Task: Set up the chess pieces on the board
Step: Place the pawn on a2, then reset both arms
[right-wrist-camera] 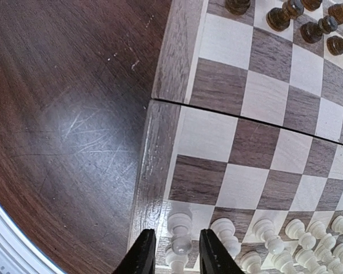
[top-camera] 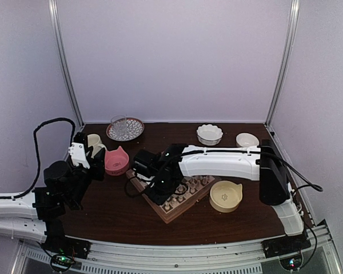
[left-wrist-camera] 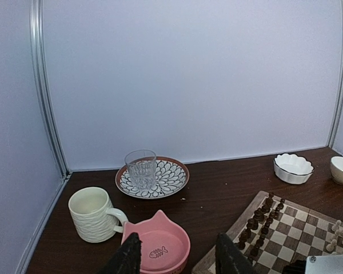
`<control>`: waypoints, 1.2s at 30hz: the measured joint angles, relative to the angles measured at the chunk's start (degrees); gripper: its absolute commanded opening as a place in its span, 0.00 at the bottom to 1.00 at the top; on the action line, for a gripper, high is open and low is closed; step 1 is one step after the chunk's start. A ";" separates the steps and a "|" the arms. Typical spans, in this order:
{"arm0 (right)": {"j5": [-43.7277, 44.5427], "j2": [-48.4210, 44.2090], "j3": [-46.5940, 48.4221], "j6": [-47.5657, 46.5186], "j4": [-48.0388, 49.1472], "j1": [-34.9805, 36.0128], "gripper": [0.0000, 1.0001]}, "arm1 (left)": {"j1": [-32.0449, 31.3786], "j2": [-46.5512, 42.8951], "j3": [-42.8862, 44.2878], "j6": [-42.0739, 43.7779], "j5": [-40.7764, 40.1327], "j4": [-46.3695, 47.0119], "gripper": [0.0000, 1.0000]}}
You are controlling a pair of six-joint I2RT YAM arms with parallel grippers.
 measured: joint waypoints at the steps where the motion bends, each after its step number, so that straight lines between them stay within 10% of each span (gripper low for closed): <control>1: 0.00 0.04 0.50 -0.02 -0.28 0.00 0.29 | -0.02 0.00 0.00 0.00 0.04 0.00 0.45; 13: 7.45 -7.78 2.67 -2.86 -0.63 -0.24 0.33 | 0.00 -0.04 0.00 0.35 1.51 -0.13 0.45; 18: 11.69 -28.02 -16.35 -4.35 11.58 -5.11 0.39 | 0.00 0.44 0.22 0.76 3.69 -1.66 0.45; 25: 21.11 -54.93 -50.23 -8.26 36.46 -19.23 0.89 | 0.00 0.48 0.79 1.66 9.03 -4.83 0.73; 29: 27.17 -62.93 -64.87 -10.54 45.51 -25.42 0.98 | 0.04 0.70 0.81 2.75 11.32 -5.95 0.97; 36: 33.53 -75.63 -83.17 -15.28 68.41 -36.30 0.98 | 3.02 1.53 0.81 4.79 13.68 -6.82 0.98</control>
